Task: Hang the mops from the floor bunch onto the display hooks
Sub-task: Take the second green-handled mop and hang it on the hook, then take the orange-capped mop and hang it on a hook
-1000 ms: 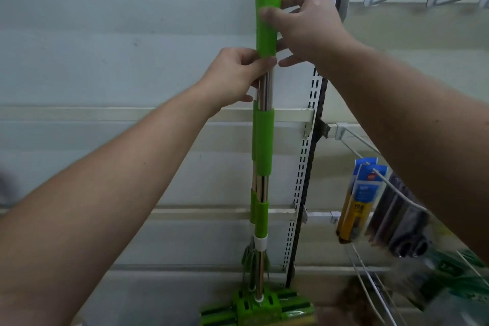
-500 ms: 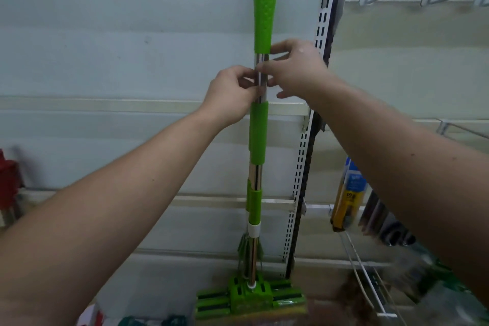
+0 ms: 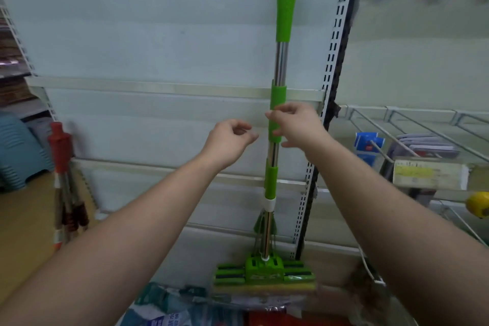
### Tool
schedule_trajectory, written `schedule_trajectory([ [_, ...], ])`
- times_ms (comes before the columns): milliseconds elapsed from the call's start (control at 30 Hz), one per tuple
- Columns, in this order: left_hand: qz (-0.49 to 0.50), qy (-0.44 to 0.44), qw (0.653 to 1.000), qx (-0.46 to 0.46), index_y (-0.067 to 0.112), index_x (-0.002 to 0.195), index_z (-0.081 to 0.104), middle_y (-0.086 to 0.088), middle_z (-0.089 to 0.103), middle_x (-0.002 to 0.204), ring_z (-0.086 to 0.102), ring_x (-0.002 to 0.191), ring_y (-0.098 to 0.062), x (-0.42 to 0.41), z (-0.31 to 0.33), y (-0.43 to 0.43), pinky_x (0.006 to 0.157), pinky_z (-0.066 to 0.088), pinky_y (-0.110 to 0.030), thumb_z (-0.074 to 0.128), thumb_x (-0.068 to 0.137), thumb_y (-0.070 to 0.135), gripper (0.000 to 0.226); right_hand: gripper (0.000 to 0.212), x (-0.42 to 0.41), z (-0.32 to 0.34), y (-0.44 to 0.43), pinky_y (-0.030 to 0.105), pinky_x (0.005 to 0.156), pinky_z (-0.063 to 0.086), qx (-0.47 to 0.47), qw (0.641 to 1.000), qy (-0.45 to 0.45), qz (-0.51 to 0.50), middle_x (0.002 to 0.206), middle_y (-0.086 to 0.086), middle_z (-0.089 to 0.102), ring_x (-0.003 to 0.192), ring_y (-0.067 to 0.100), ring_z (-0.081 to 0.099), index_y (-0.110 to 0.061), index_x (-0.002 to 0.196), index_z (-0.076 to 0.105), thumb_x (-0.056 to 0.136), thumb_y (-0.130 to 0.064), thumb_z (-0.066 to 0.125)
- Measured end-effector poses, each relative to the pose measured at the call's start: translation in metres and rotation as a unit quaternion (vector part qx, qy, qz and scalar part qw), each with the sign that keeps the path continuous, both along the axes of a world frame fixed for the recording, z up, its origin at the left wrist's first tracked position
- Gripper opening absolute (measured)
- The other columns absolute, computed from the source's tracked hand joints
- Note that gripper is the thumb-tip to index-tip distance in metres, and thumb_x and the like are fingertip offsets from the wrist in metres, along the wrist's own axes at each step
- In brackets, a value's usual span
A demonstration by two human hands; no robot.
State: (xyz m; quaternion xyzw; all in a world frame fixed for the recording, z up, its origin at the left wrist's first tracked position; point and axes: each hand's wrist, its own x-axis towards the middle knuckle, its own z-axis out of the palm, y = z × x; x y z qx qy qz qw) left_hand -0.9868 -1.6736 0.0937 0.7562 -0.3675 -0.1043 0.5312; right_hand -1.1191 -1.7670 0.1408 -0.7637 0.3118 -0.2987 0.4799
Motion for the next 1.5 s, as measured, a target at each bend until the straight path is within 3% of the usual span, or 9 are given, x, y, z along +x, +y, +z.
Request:
schedule_trajectory([
  [200,0.041,0.082,0.996,-0.01,0.02,0.102,0.07,-0.012,0.075,0.102,0.072,0.092,-0.027,-0.007,-0.052,0.049,0.073,0.048,-0.028,0.076,0.089,0.024,0.015,0.04,-0.001,-0.057,0.031,0.036,0.069,0.052,0.112,0.994,0.016,0.005,0.109,0.007,0.066,0.087,0.022,0.067,-0.006,0.132,0.062,0.1,-0.031,0.064],
  [367,0.098,0.142,0.985,0.0,0.003,0.115,0.07,-0.011,0.07,0.097,0.067,0.085,-0.023,-0.005,-0.096,0.111,0.059,0.045,-0.023,0.071,0.094,0.016,0.024,0.016,0.02,-0.108,0.077,0.048,0.092,0.055,0.169,0.984,0.042,0.026,0.126,0.013,0.07,0.094,0.027,0.068,-0.017,0.109,0.062,0.101,-0.031,0.063],
  [500,0.145,0.193,0.97,0.004,0.003,0.119,0.068,-0.009,0.068,0.1,0.065,0.078,-0.019,0.008,-0.12,0.173,0.062,0.049,-0.024,0.067,0.097,0.015,0.025,0.018,0.043,-0.142,0.126,0.037,0.079,0.047,0.209,0.975,0.063,0.048,0.127,0.011,0.07,0.097,0.028,0.068,-0.018,0.111,0.064,0.101,-0.033,0.062],
  [667,0.187,0.229,0.955,-0.001,0.013,0.112,0.069,-0.005,0.071,0.102,0.069,0.086,-0.019,0.035,-0.139,0.253,0.081,0.052,-0.034,0.069,0.096,0.023,0.019,0.019,0.074,-0.157,0.197,0.036,0.08,0.045,0.224,0.967,0.089,0.085,0.123,0.007,0.069,0.114,0.033,0.07,-0.018,0.109,0.064,0.101,-0.035,0.061],
  [867,0.213,0.227,0.95,0.002,0.015,0.11,0.067,-0.005,0.07,0.105,0.069,0.095,-0.024,0.067,-0.146,0.366,0.091,0.055,-0.041,0.066,0.098,0.024,0.014,0.022,0.119,-0.167,0.3,0.036,0.077,0.048,0.22,0.964,0.099,0.114,0.122,0.005,0.069,0.107,0.029,0.07,-0.019,0.113,0.065,0.101,-0.036,0.061],
  [1100,0.228,0.217,0.949,0.014,0.015,0.106,0.07,-0.002,0.071,0.101,0.067,0.079,-0.015,0.123,-0.14,0.489,0.062,0.047,-0.027,0.068,0.096,0.026,0.015,0.033,0.18,-0.169,0.413,0.041,0.087,0.051,0.236,0.957,0.088,0.14,0.122,0.005,0.068,0.105,0.026,0.069,-0.014,0.124,0.065,0.1,-0.037,0.062],
  [1300,0.229,0.216,0.949,0.017,0.024,0.099,0.07,0.002,0.07,0.109,0.069,0.087,-0.012,0.165,-0.134,0.551,0.081,0.056,-0.038,0.067,0.097,0.032,0.009,0.011,0.234,-0.163,0.481,0.047,0.091,0.055,0.223,0.959,0.078,0.156,0.122,0.005,0.068,0.103,0.025,0.069,-0.024,0.101,0.065,0.101,-0.034,0.06],
  [1400,0.237,0.215,0.947,0.014,0.02,0.108,0.071,-0.002,0.07,0.107,0.07,0.088,-0.019,0.187,-0.135,0.565,0.076,0.053,-0.035,0.067,0.097,0.032,0.017,0.021,0.261,-0.163,0.499,0.048,0.093,0.055,0.22,0.959,0.074,0.165,0.122,0.006,0.068,0.102,0.024,0.069,-0.021,0.113,0.063,0.101,-0.037,0.061],
  [1500,0.238,0.219,0.946,0.013,0.025,0.094,0.069,-0.003,0.068,0.09,0.066,0.084,-0.026,0.214,-0.139,0.571,0.064,0.049,-0.032,0.067,0.097,0.029,0.005,0.014,0.293,-0.165,0.506,0.052,0.095,0.055,0.22,0.957,0.076,0.171,0.118,0.014,0.07,0.105,0.03,0.07,-0.023,0.097,0.065,0.101,-0.036,0.061],
])
